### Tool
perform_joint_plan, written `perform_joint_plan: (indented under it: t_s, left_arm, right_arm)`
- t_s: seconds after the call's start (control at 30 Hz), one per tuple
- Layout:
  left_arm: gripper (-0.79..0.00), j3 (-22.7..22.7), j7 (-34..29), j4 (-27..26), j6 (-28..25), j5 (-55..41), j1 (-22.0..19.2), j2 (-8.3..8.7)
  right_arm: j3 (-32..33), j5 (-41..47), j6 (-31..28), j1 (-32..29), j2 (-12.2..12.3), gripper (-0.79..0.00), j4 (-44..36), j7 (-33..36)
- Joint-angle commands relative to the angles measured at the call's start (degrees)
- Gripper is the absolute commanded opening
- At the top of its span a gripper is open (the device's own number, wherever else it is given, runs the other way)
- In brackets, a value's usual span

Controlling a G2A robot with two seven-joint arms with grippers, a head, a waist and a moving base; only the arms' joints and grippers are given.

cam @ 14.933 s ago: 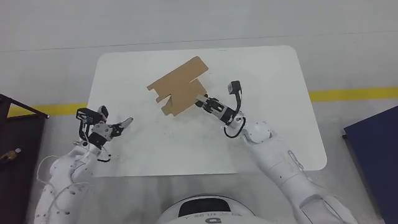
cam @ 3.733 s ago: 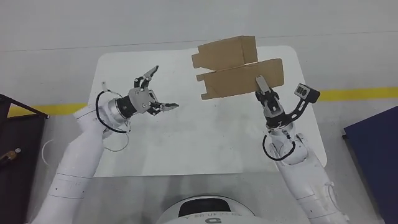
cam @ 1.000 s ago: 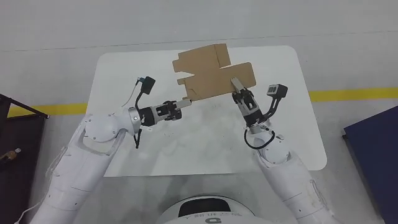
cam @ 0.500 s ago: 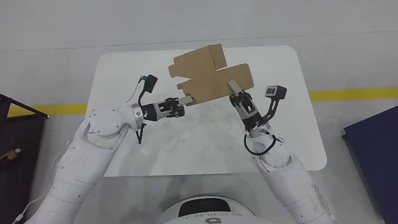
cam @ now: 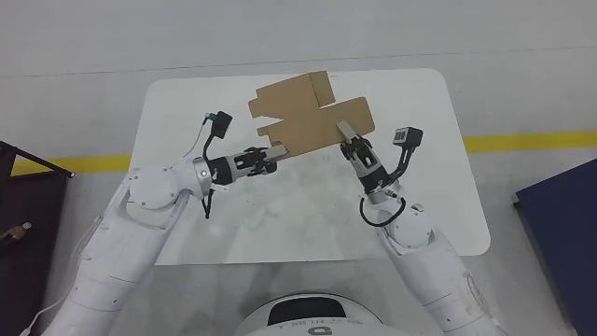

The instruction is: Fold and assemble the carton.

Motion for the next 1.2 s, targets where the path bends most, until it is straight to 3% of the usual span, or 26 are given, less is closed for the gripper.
perform_joint_plan:
  t_s: [0.0, 0.2, 0.57, 0.63, 0.73, 0.77, 0.9, 1.0, 1.13, 1.17]
  left_arm:
    - [-0.252, -0.06, -0.02, -0.08, 0.06, 0.09, 0.11, 0.03]
    - [-0.345, -0.19, 0.18, -0.1, 0.1, 0.0, 0.23, 0.05]
    - [-0.397, -0.96, -0.42, 0.1, -1.41, -0.37, 0.64, 0.21]
    - [-0.453, -1.07, -0.35, 0.07, -1.48, -0.43, 0.67, 0.23]
    - [-0.653, -1.38, -0.58, 0.01, -1.6, -0.37, 0.76, 0.31]
    - [-0.677, -1.43, -0.62, -0.01, -1.6, -0.38, 0.78, 0.32]
    - [-0.702, -1.72, -0.63, -0.08, -1.7, -0.26, 0.91, 0.39]
    - [-0.785, -1.8, -0.75, 0.03, -1.6, -0.29, 0.9, 0.42]
    - [-0.785, -1.88, -0.63, 0.36, -1.23, -0.31, 0.67, 0.43]
    - [-0.785, -1.9, -0.5, 0.49, -1.11, -0.44, 0.64, 0.42]
  right_arm:
    - [-0.44, -0.83, 0.16, 0.07, 0.01, -0.785, 0.02, 1.01]
    - [-1.02, -1.36, 0.54, 0.54, -0.02, -0.785, 0.13, 2.4]
    - [-1.51, -0.89, 0.91, 1.38, -0.08, -0.785, 0.94, 3.72]
    - [-1.56, -0.55, 0.96, 1.59, -0.11, -0.785, 1.29, 3.64]
    - [-1.49, -0.24, 1.0, 1.82, -0.16, -0.785, 1.76, 3.42]
    - [-1.48, -0.1, 1.03, 1.84, -0.17, -0.785, 1.84, 3.37]
    - [-1.51, 0.09, 1.09, 2.08, -0.2, -0.785, 2.19, 3.46]
    - [-1.78, 0.12, 1.11, 2.23, -0.25, -0.785, 2.33, 3.7]
    - [-2.04, 0.06, 0.94, 2.43, -0.28, -0.785, 2.29, 4.14]
    - [-2.06, 0.13, 0.86, 2.45, -0.29, -0.705, 2.22, 4.22]
